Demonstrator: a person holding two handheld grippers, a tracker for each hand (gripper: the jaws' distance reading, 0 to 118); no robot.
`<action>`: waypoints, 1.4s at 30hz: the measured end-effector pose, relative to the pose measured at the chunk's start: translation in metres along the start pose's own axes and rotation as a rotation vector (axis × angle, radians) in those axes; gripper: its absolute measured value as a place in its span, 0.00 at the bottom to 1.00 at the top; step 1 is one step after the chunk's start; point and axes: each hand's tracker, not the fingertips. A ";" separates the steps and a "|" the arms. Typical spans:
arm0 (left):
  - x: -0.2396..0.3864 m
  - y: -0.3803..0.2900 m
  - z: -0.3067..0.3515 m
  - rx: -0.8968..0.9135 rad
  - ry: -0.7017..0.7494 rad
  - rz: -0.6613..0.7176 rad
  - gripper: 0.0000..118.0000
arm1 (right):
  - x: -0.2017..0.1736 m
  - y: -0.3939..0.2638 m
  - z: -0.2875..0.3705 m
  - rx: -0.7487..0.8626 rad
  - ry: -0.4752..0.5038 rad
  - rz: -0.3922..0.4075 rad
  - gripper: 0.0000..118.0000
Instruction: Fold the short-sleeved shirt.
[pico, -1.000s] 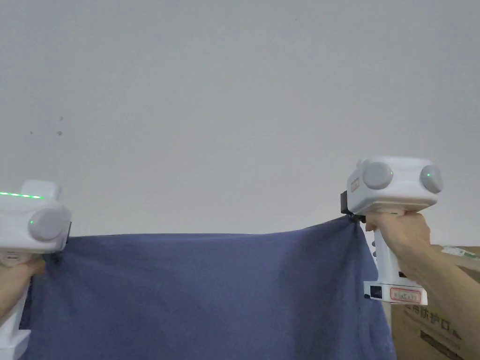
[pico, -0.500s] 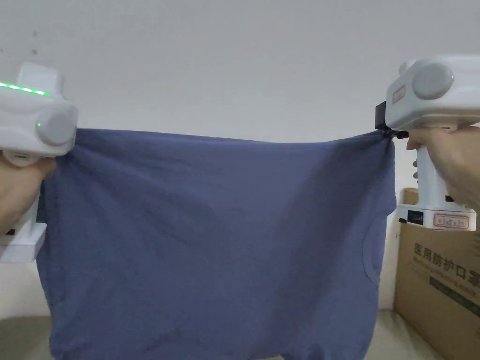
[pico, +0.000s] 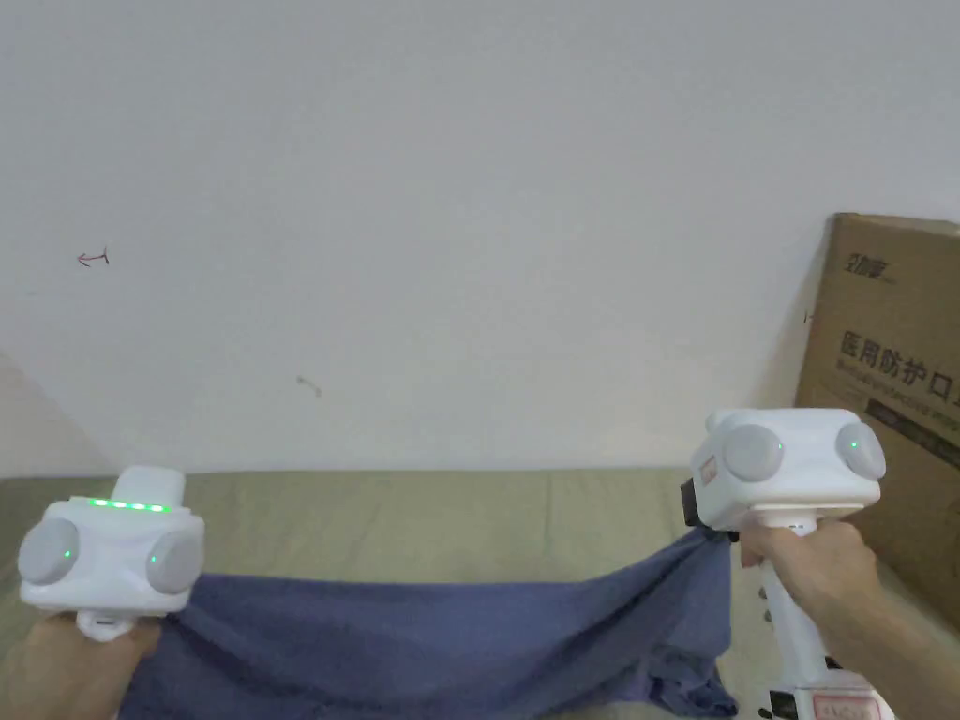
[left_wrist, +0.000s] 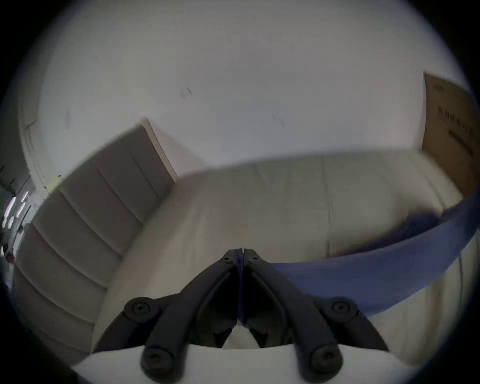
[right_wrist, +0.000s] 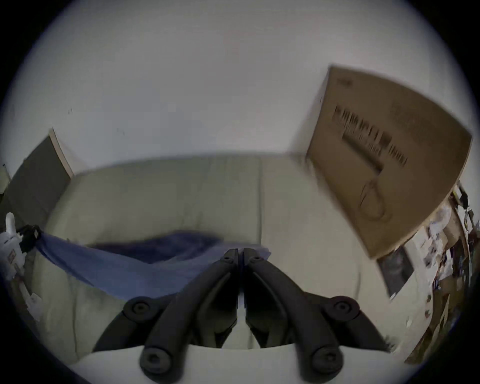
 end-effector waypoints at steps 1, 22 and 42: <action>0.008 -0.016 -0.007 -0.043 -0.008 -0.028 0.01 | 0.001 -0.016 -0.013 -0.040 0.019 -0.011 0.02; -0.076 -0.185 0.178 -0.137 -0.125 -0.062 0.01 | 0.058 -0.252 0.121 -0.227 0.135 -0.082 0.02; -0.146 -0.401 0.356 -0.158 -0.197 0.025 0.08 | 0.097 -0.478 0.284 -0.243 0.188 -0.179 0.02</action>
